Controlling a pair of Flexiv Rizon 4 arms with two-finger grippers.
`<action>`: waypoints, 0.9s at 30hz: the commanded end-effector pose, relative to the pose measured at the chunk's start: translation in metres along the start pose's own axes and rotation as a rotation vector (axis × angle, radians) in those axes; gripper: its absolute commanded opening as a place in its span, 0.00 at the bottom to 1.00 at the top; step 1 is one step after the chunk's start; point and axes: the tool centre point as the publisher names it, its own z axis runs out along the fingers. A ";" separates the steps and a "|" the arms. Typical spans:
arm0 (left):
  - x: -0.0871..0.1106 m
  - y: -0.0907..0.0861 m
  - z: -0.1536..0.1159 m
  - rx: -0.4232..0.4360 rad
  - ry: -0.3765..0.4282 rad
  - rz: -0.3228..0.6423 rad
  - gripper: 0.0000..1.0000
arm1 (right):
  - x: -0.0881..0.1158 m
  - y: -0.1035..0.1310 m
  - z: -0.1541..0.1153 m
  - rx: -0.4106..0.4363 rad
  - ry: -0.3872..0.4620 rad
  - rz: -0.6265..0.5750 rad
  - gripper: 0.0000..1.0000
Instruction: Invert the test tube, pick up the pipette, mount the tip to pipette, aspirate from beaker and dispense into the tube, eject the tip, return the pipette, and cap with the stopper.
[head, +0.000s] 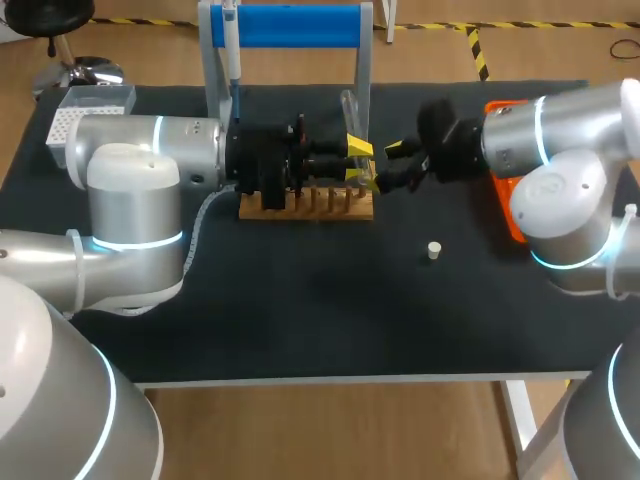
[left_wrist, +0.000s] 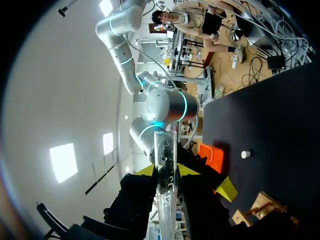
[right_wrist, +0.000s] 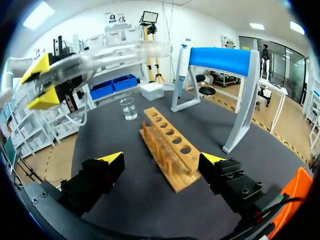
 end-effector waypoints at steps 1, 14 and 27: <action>-0.001 0.000 0.000 -0.001 0.001 0.001 0.00 | 0.001 -0.011 0.012 0.004 -0.017 -0.009 1.00; -0.001 0.000 0.000 -0.001 0.001 0.001 0.00 | 0.000 -0.017 0.016 0.031 -0.014 0.018 1.00; -0.001 0.000 0.000 -0.001 0.001 0.001 0.00 | 0.000 -0.017 0.016 0.031 -0.014 0.018 1.00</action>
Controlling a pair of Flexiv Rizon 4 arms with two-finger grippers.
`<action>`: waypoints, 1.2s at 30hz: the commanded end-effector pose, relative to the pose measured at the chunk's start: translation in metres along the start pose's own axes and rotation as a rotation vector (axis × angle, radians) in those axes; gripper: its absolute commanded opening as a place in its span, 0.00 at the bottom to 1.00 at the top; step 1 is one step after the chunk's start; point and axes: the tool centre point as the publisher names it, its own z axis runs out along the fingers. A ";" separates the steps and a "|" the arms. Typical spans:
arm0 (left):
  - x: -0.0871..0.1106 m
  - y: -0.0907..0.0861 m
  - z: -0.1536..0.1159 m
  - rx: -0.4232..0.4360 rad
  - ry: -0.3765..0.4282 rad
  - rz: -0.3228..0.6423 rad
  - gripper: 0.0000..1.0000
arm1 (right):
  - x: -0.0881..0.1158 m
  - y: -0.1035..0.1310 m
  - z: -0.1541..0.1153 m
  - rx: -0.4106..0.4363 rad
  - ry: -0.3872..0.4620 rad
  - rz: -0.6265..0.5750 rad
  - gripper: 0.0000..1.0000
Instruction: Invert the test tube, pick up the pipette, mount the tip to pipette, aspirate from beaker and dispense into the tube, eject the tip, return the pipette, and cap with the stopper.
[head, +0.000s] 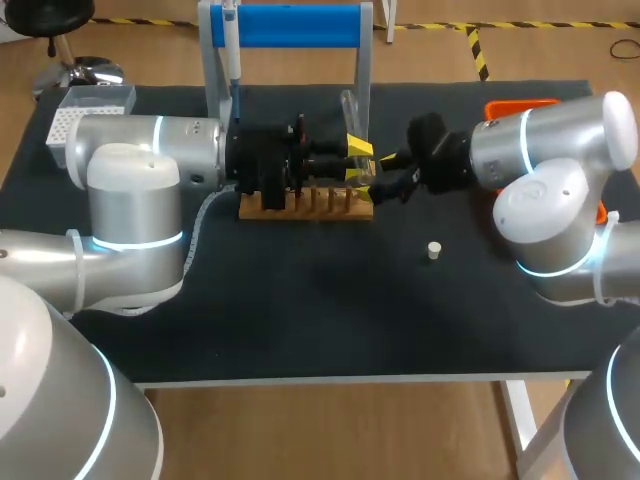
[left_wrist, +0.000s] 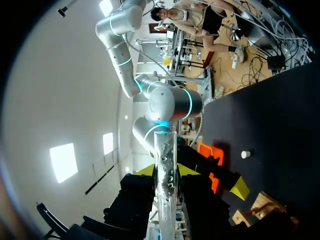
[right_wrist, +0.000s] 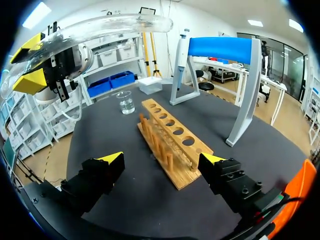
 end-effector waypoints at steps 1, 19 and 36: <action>-0.001 0.000 0.000 -0.001 0.001 0.001 0.00 | 0.000 0.000 -0.001 0.001 0.001 0.000 1.00; -0.014 0.054 -0.035 -0.046 -0.028 -0.860 0.00 | 0.000 0.000 -0.001 0.001 0.001 0.000 1.00; -0.017 0.061 -0.037 -0.072 -0.059 -0.938 0.00 | 0.000 0.000 -0.001 0.001 0.001 0.000 1.00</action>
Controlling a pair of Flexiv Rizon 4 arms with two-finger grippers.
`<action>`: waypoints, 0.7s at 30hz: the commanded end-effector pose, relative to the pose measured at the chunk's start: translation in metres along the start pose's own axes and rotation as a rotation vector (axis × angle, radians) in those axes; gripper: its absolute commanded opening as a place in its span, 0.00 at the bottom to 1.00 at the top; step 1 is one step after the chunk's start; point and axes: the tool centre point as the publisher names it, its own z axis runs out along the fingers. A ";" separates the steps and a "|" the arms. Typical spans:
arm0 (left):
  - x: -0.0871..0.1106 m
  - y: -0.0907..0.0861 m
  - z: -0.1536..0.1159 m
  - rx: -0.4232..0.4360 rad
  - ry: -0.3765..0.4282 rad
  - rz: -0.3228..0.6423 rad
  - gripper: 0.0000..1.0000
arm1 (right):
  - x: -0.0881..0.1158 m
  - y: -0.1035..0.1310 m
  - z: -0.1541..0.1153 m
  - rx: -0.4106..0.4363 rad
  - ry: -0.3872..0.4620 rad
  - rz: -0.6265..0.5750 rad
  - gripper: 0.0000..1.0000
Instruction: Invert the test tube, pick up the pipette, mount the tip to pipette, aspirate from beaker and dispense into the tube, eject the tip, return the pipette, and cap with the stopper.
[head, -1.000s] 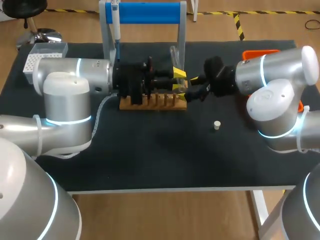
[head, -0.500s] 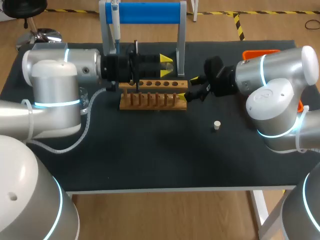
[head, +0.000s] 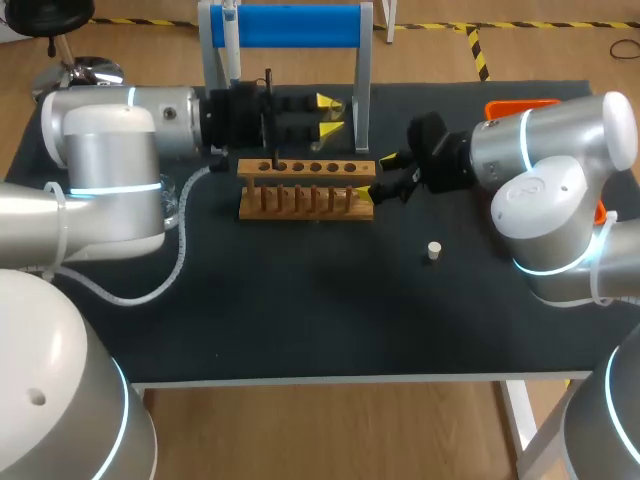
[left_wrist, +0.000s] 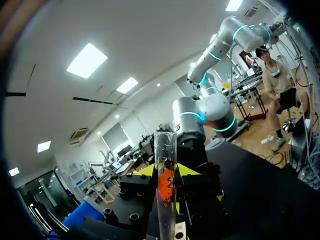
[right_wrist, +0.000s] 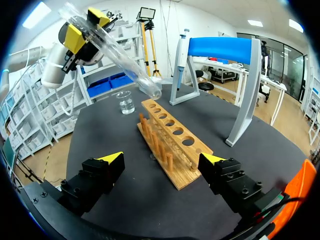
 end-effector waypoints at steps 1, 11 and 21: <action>0.000 -0.002 0.000 -0.005 -0.002 -0.001 0.00 | 0.000 0.000 -0.001 0.002 0.002 0.000 1.00; -0.044 0.002 -0.003 0.072 0.034 -0.249 0.00 | 0.000 0.000 -0.001 0.002 0.002 0.000 1.00; -0.060 0.015 -0.001 0.054 -0.017 -0.430 0.00 | 0.000 0.000 -0.001 0.002 0.002 0.000 1.00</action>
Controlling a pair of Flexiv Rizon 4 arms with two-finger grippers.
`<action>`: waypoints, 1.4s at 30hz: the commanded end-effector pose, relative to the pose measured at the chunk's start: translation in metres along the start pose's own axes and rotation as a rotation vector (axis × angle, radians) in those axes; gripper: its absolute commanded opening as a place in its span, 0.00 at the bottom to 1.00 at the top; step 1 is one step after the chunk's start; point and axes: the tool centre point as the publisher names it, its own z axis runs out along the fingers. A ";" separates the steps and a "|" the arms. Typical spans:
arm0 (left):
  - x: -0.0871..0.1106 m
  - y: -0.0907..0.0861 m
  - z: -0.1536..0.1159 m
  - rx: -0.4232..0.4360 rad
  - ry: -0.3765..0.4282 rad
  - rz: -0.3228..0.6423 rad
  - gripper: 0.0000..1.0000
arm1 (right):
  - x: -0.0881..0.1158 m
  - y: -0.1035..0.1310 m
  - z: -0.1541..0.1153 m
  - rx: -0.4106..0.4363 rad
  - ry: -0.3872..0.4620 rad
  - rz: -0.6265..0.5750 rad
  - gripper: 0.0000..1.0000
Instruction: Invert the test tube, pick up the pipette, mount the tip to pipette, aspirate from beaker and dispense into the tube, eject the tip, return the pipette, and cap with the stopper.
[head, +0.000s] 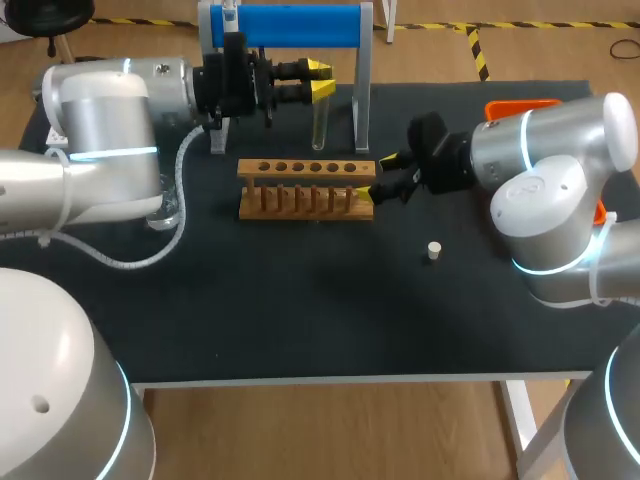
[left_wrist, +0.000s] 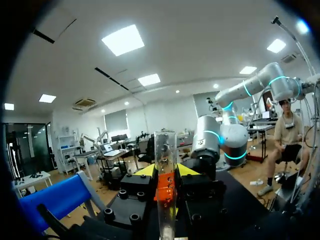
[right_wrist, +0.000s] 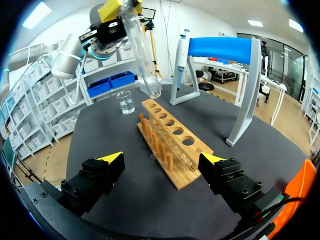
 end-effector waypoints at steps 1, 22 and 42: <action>-0.005 0.004 0.004 -0.001 -0.001 -0.006 0.00 | 0.000 0.001 -0.001 0.004 0.001 0.001 1.00; -0.011 0.027 0.006 0.033 -0.043 -0.082 0.00 | 0.000 0.001 -0.001 0.004 0.001 0.001 1.00; -0.011 0.027 0.006 0.033 -0.043 -0.082 0.00 | 0.015 -0.013 0.000 -0.122 -0.052 -0.129 1.00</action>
